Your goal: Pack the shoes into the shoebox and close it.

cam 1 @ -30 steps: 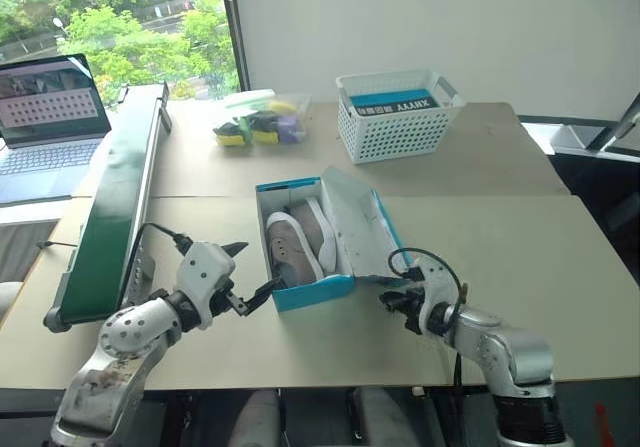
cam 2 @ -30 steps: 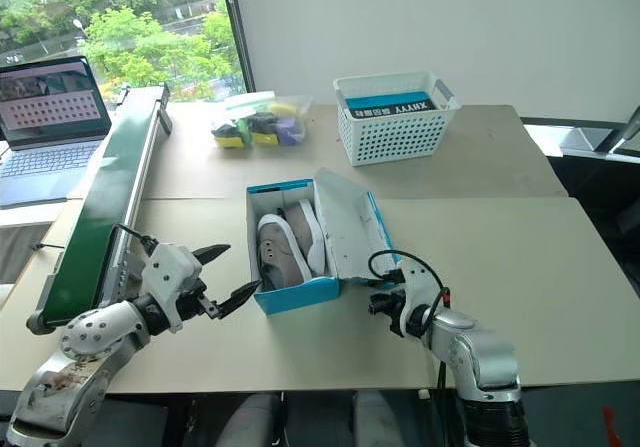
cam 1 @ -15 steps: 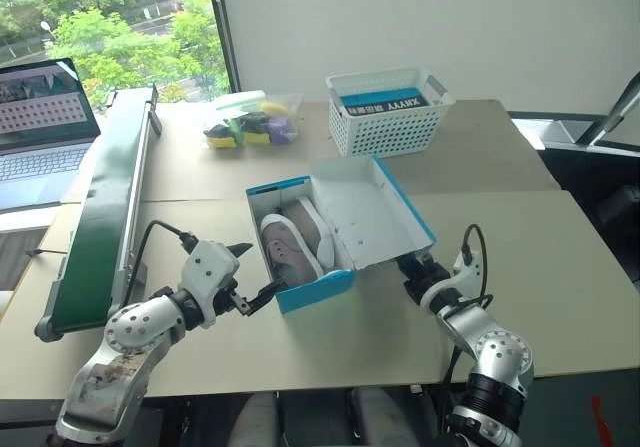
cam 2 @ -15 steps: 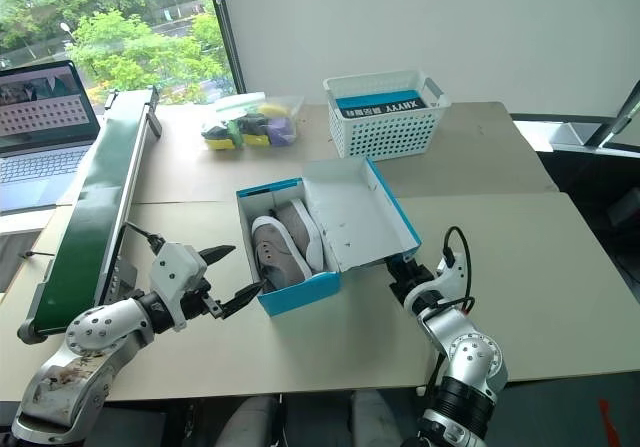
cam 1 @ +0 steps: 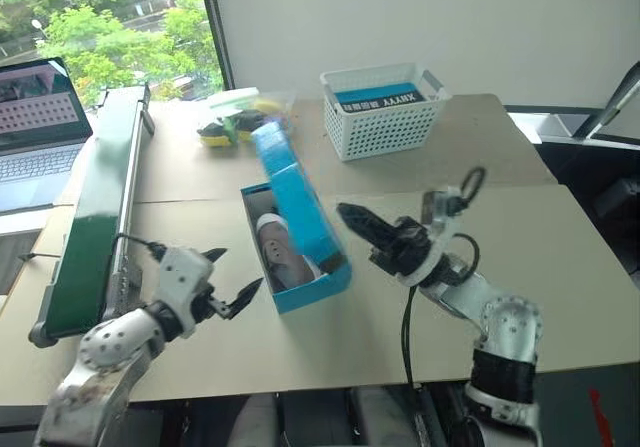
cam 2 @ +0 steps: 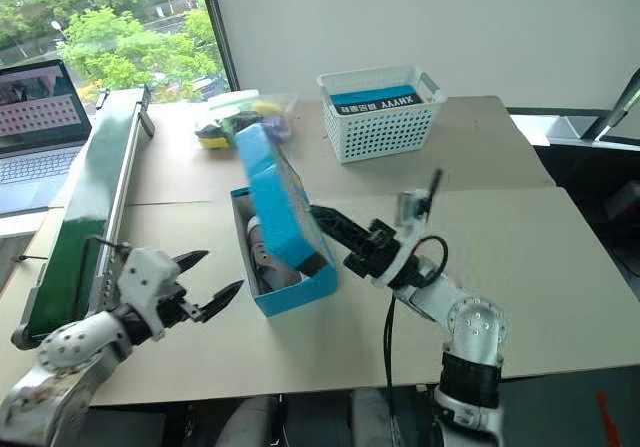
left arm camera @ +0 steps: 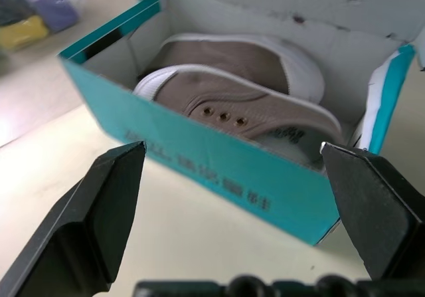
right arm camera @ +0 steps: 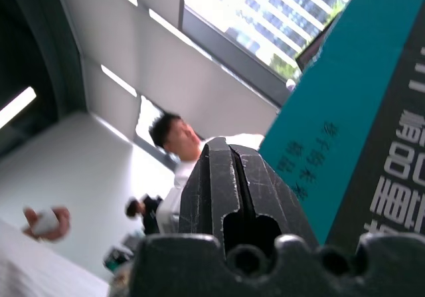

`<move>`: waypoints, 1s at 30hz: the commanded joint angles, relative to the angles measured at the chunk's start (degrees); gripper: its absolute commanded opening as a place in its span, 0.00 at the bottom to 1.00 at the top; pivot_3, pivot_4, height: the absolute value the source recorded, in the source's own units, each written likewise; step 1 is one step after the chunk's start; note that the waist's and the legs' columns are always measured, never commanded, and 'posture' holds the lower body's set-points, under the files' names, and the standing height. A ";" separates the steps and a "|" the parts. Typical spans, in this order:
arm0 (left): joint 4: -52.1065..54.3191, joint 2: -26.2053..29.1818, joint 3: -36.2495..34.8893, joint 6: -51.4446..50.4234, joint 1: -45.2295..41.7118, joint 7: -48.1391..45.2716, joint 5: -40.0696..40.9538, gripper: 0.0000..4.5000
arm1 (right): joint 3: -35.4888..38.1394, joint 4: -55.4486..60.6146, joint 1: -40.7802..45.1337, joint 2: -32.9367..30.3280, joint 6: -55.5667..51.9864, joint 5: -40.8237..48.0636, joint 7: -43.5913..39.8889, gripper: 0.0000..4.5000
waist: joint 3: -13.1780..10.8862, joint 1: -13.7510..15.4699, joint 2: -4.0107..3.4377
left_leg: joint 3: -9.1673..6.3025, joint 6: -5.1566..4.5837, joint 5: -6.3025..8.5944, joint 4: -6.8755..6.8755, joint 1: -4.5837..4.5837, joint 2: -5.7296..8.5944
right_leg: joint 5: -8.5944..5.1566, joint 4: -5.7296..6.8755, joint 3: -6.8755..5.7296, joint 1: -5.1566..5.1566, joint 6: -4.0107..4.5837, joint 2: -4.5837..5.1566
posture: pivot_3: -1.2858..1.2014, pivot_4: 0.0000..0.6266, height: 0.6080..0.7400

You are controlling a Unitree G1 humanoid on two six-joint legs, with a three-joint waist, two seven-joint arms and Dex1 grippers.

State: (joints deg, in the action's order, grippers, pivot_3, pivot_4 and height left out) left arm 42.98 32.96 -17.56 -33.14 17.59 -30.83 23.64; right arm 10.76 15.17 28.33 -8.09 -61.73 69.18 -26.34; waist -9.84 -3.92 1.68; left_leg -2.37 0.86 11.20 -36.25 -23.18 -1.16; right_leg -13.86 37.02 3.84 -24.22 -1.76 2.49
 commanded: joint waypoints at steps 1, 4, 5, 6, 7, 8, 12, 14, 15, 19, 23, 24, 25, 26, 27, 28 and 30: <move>7.16 0.08 -5.03 -0.90 5.35 -1.16 3.84 1.00 | -5.86 -1.45 5.10 -1.39 3.00 -6.29 -2.00 0.01 | 0.01 0.14 0.02 | -0.01 0.00 0.00 0.00 0.02 0.01 | -0.01 0.00 -0.01 0.01 0.00 0.00 | 0.52 0.24 0.96; 8.88 0.28 -6.80 -0.53 9.86 -2.35 4.97 1.00 | -11.29 -6.28 10.82 -1.12 5.66 -13.69 -1.95 0.01 | 0.01 0.15 0.03 | 0.01 0.00 0.00 0.00 -0.01 0.04 | -0.01 -0.06 -0.01 0.02 0.00 0.03 | 0.52 0.24 0.96; 9.05 0.35 -6.88 -0.30 10.76 -2.60 5.10 1.00 | -13.40 -9.35 13.27 -0.45 7.09 -17.34 -0.94 0.01 | 0.01 0.07 0.03 | 0.03 0.00 0.00 -0.03 -0.03 0.05 | -0.01 -0.06 0.00 0.00 0.00 0.05 | 0.52 0.24 0.96; 9.14 0.33 -6.95 -0.09 11.52 -2.80 5.31 1.00 | -16.23 -12.60 15.82 0.10 9.27 -21.88 -0.26 0.01 | 0.01 0.02 0.03 | 0.06 0.00 0.00 -0.02 -0.03 0.06 | 0.00 -0.06 0.01 -0.01 0.00 0.05 | 0.52 0.24 0.96; 9.11 0.31 -6.89 0.07 11.83 -2.77 5.46 1.00 | -18.12 -15.62 17.76 0.73 10.60 -25.20 0.30 0.01 | 0.01 -0.04 0.02 | 0.07 0.00 0.00 -0.02 0.00 0.05 | 0.01 -0.05 0.02 -0.01 0.01 0.04 | 0.52 0.24 0.96; 8.99 0.28 -6.76 0.30 12.05 -2.77 5.49 1.00 | -19.78 -19.00 19.56 1.45 12.03 -28.55 1.08 0.01 | 0.01 -0.07 0.02 | 0.07 0.00 0.00 -0.02 0.01 0.03 | 0.01 -0.04 0.02 -0.03 0.02 0.02 | 0.52 0.24 0.96; 8.80 0.19 -5.19 0.70 12.09 -2.16 4.72 1.00 | -27.15 -31.23 23.91 3.96 20.55 -40.46 -1.40 0.01 | 0.01 0.00 0.04 | 0.09 0.01 0.00 0.02 0.01 0.02 | 0.19 -0.04 0.02 -0.04 0.33 0.01 | 0.52 0.24 0.96; 8.88 0.00 -4.55 0.70 11.95 -1.70 4.53 1.00 | -30.00 -36.00 24.63 5.43 23.79 -44.32 -3.47 0.01 | 0.02 0.12 0.07 | 0.10 0.01 0.01 0.03 -0.06 0.05 | 0.22 -0.11 0.01 -0.07 0.39 0.04 | 0.52 0.24 0.96; 8.92 -0.08 -4.22 0.72 11.90 -1.49 4.42 1.00 | -31.42 -38.72 24.87 6.10 24.79 -46.22 -4.57 0.01 | 0.02 0.04 0.07 | 0.10 0.06 0.04 0.02 -0.10 0.05 | 0.22 -0.14 0.01 -0.08 0.38 0.05 | 0.52 0.24 0.96; 8.92 -0.05 -3.45 0.82 11.67 -0.67 3.96 1.00 | -35.08 -46.69 25.10 6.96 27.21 -53.13 -7.12 0.01 | 0.03 -0.08 0.08 | 0.11 0.12 0.09 0.03 -0.07 0.04 | 0.23 -0.12 0.02 -0.08 0.39 0.07 | 0.52 0.24 0.96; 8.33 0.07 -4.04 1.09 11.23 -0.26 3.67 1.00 | -36.39 -49.62 24.41 7.58 27.24 -56.92 -9.13 0.01 | 0.10 -0.14 0.08 | 0.12 0.12 0.10 0.04 0.23 0.03 | 0.22 -0.04 0.03 0.11 0.42 0.06 | 0.52 0.24 0.96; 8.17 0.09 -4.06 1.18 10.97 0.03 3.38 1.00 | -35.70 -49.54 24.40 7.83 27.50 -57.34 -9.10 0.01 | 0.14 -0.13 0.09 | 0.13 0.12 0.10 0.06 0.32 0.02 | 0.20 -0.03 0.03 0.18 0.43 0.06 | 0.52 0.24 0.96; 7.81 -0.22 -4.12 1.18 10.24 0.69 3.30 1.00 | -34.18 -48.97 24.66 8.06 28.03 -57.17 -8.80 0.01 | 0.16 -0.13 0.09 | 0.14 0.12 0.10 0.06 0.35 0.02 | 0.19 -0.03 0.03 0.20 0.44 0.05 | 0.52 0.24 0.96; 7.54 -0.74 -4.21 1.14 9.43 1.36 3.57 1.00 | -31.96 -48.08 25.07 8.35 27.91 -56.22 -8.36 0.01 | 0.16 -0.12 0.09 | 0.14 0.12 0.10 0.06 0.35 0.01 | 0.18 -0.03 0.03 0.20 0.44 0.04 | 0.52 0.24 0.96; 7.37 -1.10 -4.26 1.09 8.88 1.82 3.80 1.00 | -30.37 -47.44 25.36 8.58 27.76 -55.58 -8.11 0.01 | 0.16 -0.10 0.10 | 0.14 0.12 0.10 0.05 0.35 0.01 | 0.18 -0.02 0.03 0.20 0.44 0.03 | 0.52 0.24 0.96; 7.24 -1.86 -4.41 0.92 7.97 2.76 4.13 1.00 | -26.66 -46.10 26.04 9.04 26.21 -53.01 -7.69 0.01 | 0.16 -0.09 0.10 | 0.14 0.12 0.10 0.04 0.34 0.01 | 0.18 -0.01 0.03 0.18 0.43 0.02 | 0.52 0.24 0.96; 6.79 -3.90 -4.80 0.69 5.60 5.57 4.21 1.00 | -17.96 -41.89 27.44 8.83 22.70 -46.66 -6.74 0.01 | 0.14 0.04 0.11 | 0.13 0.12 0.10 0.02 0.30 -0.01 | 0.20 0.01 0.03 0.16 0.44 0.00 | 0.52 0.24 0.96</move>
State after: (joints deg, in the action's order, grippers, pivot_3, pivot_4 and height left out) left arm 49.36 30.03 -21.26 -33.19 24.24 -27.60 27.35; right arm -14.42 -31.18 53.83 1.28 -36.64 17.58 -34.06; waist -9.69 -3.89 1.79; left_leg -2.26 0.98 11.29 -36.25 -22.97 -1.17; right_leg -13.66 37.05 3.87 -24.13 -1.31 2.49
